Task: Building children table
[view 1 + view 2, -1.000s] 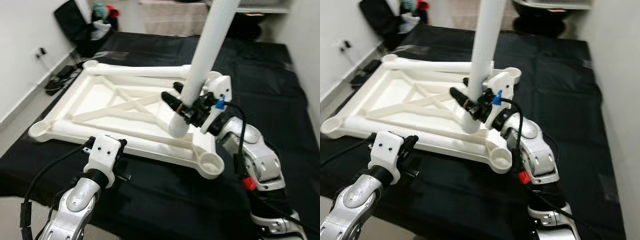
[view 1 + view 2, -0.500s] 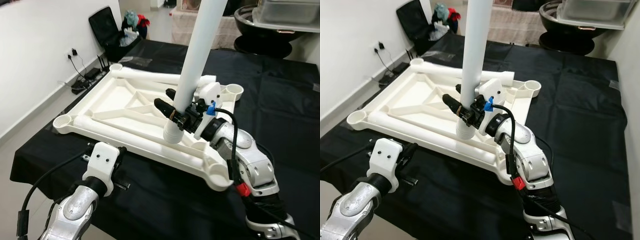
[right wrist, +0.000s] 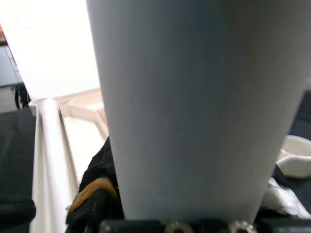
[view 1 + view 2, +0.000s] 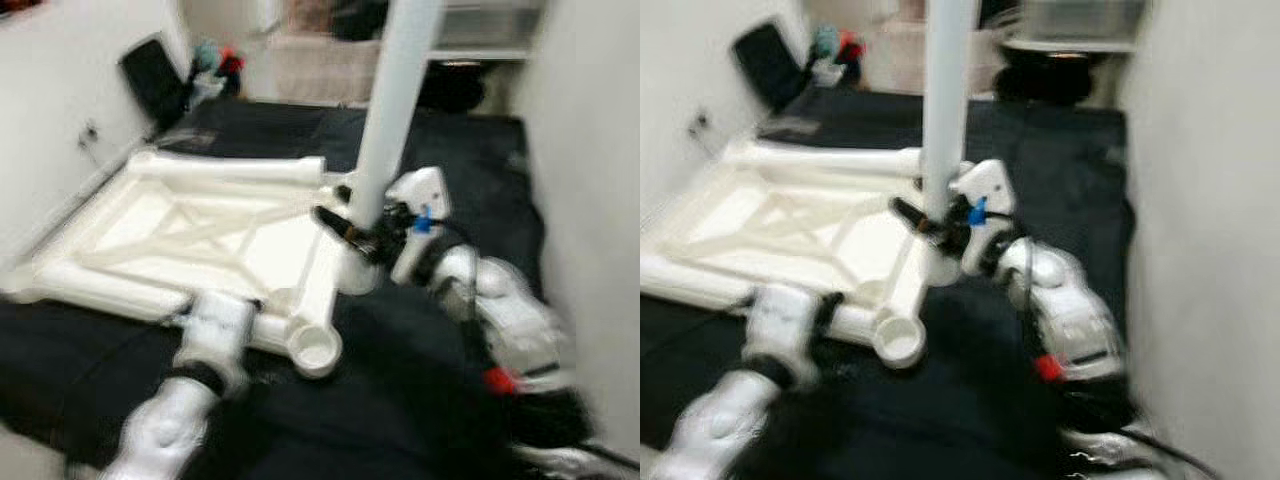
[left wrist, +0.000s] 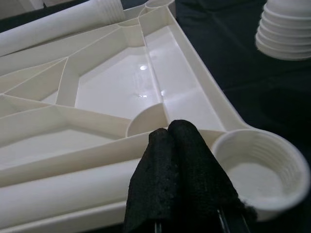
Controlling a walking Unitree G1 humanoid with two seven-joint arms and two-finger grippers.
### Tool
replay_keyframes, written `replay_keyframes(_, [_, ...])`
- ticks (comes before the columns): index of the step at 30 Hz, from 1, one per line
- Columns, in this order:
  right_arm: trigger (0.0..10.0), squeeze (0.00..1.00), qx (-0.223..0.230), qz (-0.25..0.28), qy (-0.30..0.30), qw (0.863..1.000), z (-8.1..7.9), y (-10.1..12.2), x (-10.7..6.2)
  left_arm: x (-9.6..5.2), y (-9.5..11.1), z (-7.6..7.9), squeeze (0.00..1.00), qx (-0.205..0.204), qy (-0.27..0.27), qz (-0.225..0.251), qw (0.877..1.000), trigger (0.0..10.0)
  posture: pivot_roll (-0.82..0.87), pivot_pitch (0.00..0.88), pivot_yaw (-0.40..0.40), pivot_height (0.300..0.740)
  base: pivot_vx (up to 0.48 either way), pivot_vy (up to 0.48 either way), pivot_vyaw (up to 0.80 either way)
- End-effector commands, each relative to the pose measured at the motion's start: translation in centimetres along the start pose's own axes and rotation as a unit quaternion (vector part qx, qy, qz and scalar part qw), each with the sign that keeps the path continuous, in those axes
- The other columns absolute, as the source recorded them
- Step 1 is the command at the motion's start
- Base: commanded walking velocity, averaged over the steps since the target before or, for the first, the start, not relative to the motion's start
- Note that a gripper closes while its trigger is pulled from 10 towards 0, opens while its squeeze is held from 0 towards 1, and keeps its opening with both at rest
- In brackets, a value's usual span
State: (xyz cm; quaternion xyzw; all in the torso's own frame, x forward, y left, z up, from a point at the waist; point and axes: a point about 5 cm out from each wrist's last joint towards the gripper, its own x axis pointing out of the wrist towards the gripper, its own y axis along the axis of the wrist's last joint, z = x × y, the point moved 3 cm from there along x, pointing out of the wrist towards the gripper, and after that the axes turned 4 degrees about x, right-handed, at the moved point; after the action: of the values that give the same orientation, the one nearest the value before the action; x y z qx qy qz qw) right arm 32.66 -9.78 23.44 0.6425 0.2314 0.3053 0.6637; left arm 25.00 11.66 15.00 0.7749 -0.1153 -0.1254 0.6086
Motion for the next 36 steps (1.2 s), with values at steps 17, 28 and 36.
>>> replay_keyframes(17, [10.0,0.00,0.003,-0.009,0.055,0.998,-2.02,-0.14,-0.06,-1.08,-0.98,-0.95,0.00,0.007,0.018,-0.031,0.999,10.0,-0.03,0.165,0.026,0.740,0.000,0.000,0.00])
replay_keyframes(28, [10.0,0.00,0.004,-0.012,0.057,0.998,-2.25,-0.25,-0.10,-1.12,-0.88,-0.87,0.00,0.009,0.013,-0.030,0.999,10.0,-0.02,0.166,0.027,0.740,0.000,0.000,0.00])
replay_keyframes(36, [10.0,0.00,0.006,-0.011,0.059,0.998,-2.42,-0.25,-0.05,-1.09,-0.89,-0.85,0.00,0.010,0.015,-0.032,0.999,10.0,-0.02,0.164,0.026,0.740,0.000,0.403,0.00])
